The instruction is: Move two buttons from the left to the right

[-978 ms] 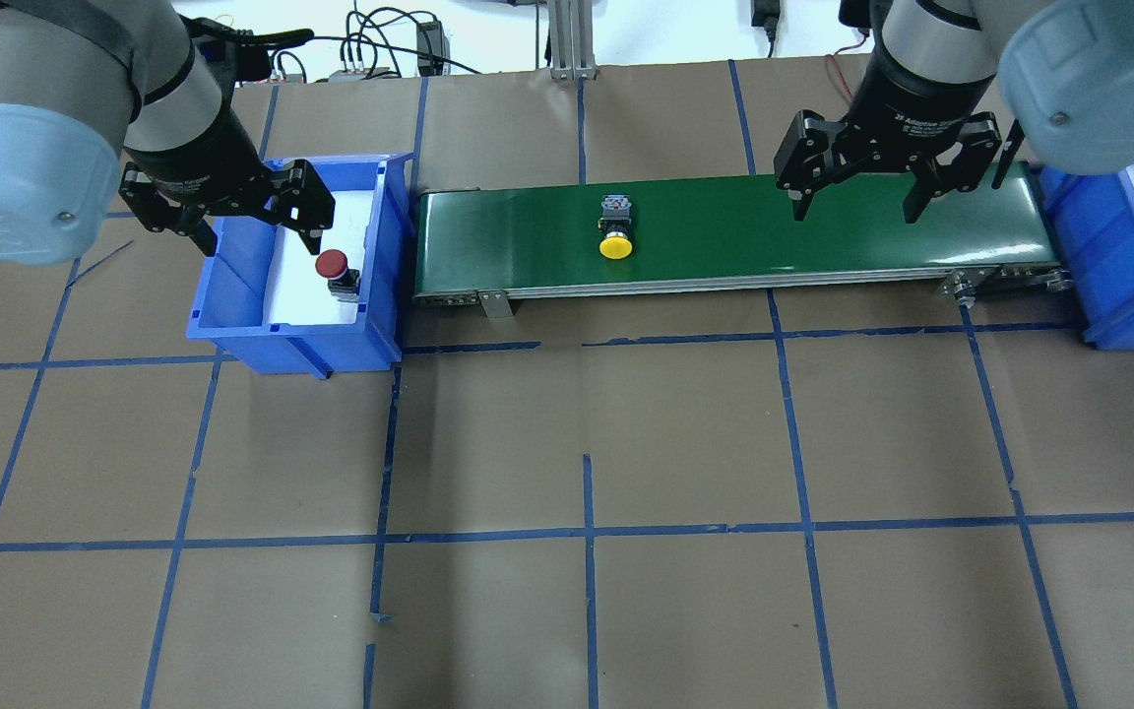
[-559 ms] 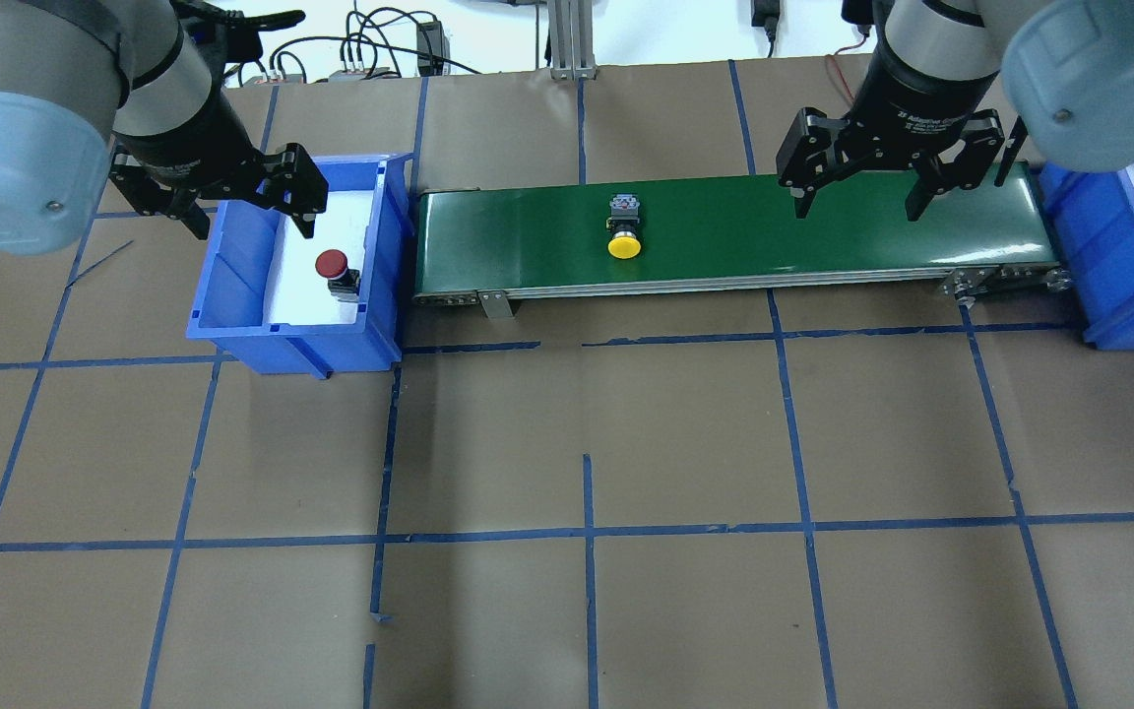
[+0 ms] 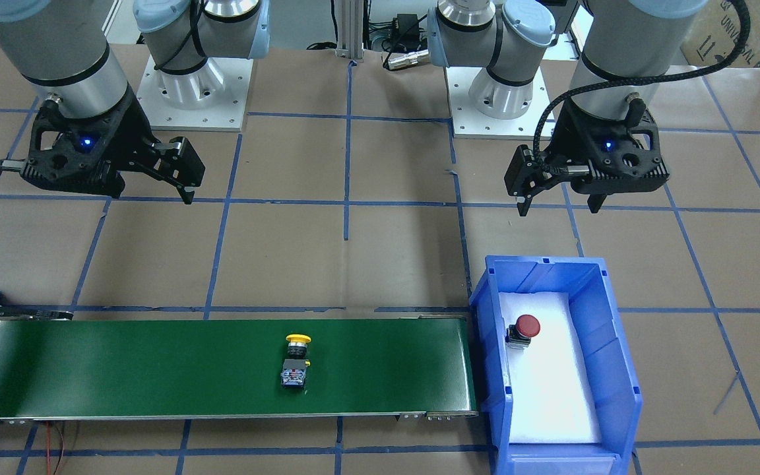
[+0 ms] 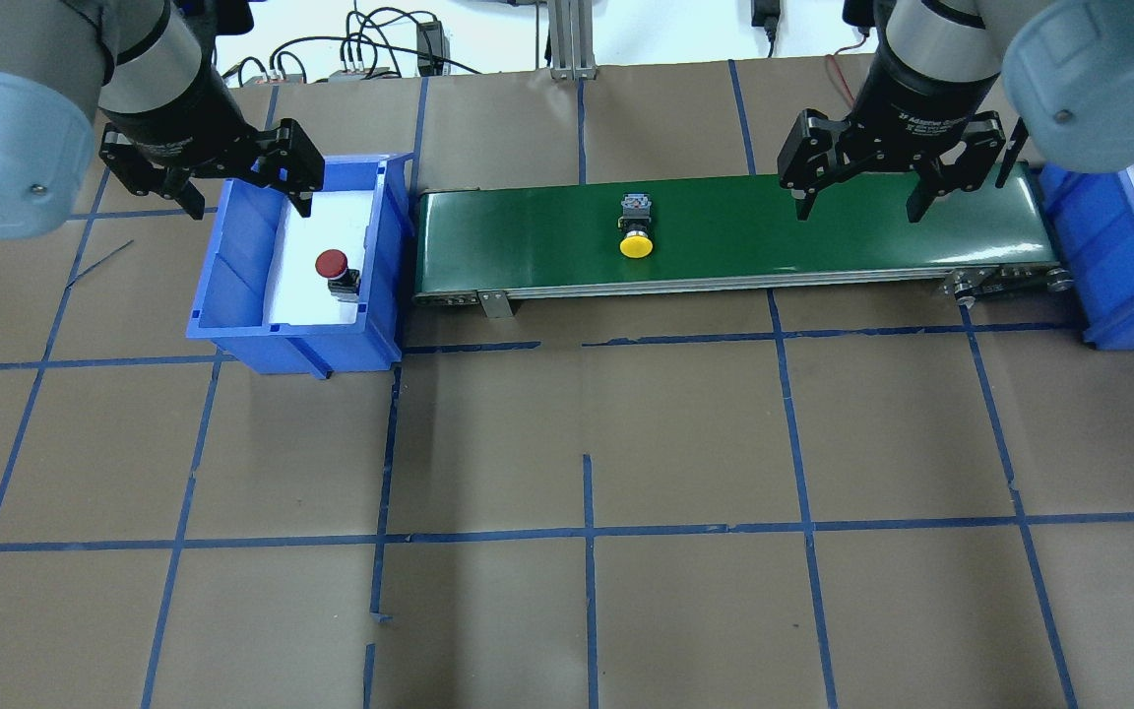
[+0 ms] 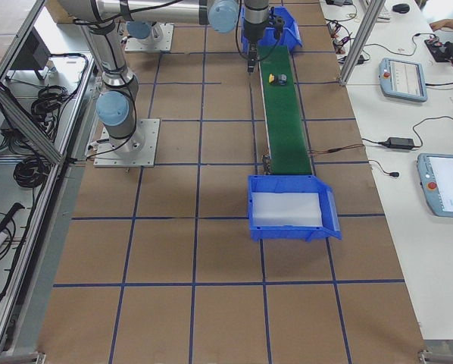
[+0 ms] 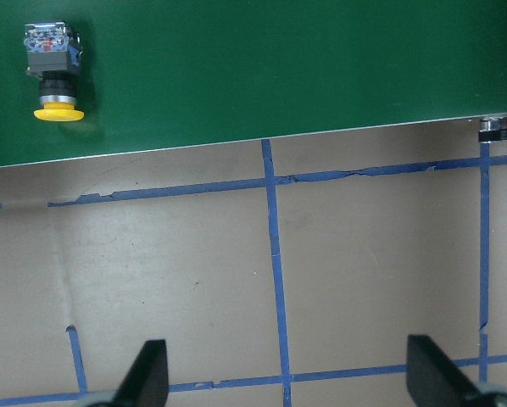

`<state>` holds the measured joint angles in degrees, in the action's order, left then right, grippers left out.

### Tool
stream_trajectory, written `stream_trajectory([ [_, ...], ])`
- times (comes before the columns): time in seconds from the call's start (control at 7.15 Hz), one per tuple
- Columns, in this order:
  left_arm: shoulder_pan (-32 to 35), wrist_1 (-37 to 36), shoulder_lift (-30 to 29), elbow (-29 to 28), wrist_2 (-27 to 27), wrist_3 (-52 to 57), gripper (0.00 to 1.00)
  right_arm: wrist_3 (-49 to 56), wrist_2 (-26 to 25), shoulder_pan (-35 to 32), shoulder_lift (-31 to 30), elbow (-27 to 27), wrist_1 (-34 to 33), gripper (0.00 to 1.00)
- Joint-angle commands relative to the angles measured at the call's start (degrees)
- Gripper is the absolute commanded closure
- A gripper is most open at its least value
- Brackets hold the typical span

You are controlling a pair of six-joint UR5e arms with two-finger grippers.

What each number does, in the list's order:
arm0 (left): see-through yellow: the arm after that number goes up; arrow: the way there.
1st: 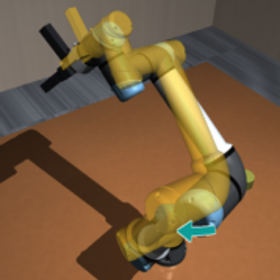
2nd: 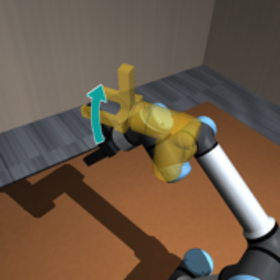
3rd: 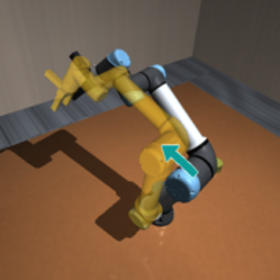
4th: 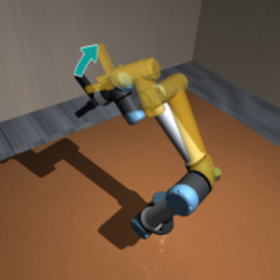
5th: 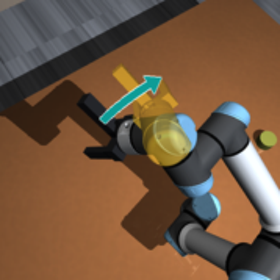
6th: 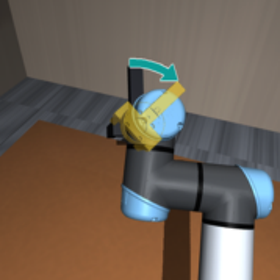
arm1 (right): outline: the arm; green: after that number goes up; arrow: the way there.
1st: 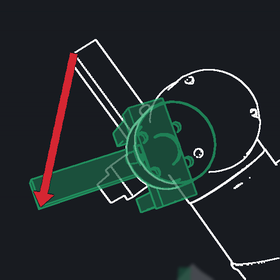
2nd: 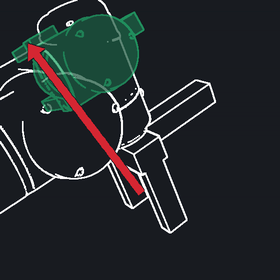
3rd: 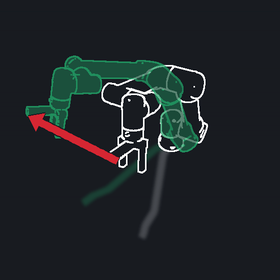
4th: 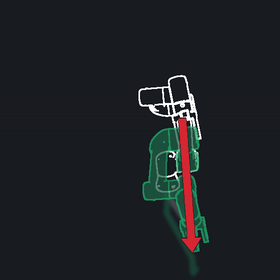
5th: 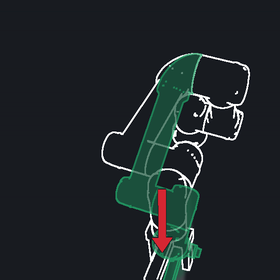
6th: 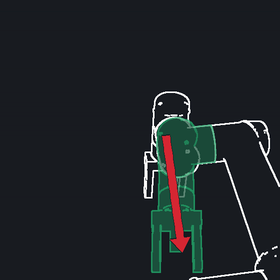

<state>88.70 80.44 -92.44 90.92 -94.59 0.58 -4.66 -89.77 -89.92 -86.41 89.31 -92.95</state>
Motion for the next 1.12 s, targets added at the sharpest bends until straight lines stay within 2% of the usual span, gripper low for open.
stream_trajectory([
  [0.0, -0.02, 0.6, 0.06, -0.13, -0.86, -0.14, 0.0, 0.0, -0.06, 0.0, 0.01, 0.16, 0.05, 0.0],
  [0.28, -0.02, 0.34, 0.41, -0.39, -0.78, -0.14, 0.0, 0.0, -0.06, 0.0, 0.01, 0.25, 0.05, 0.0],
  [0.56, -0.1, 3.82, 0.33, -4.15, -0.69, -0.14, 0.0, -0.09, 0.03, 0.0, 0.01, -0.01, 0.14, 0.0],
  [0.98, -0.11, 3.59, 0.42, -3.56, -0.6, -0.05, 0.0, -0.09, 0.03, 0.27, 0.01, -0.19, 0.93, 0.0],
])
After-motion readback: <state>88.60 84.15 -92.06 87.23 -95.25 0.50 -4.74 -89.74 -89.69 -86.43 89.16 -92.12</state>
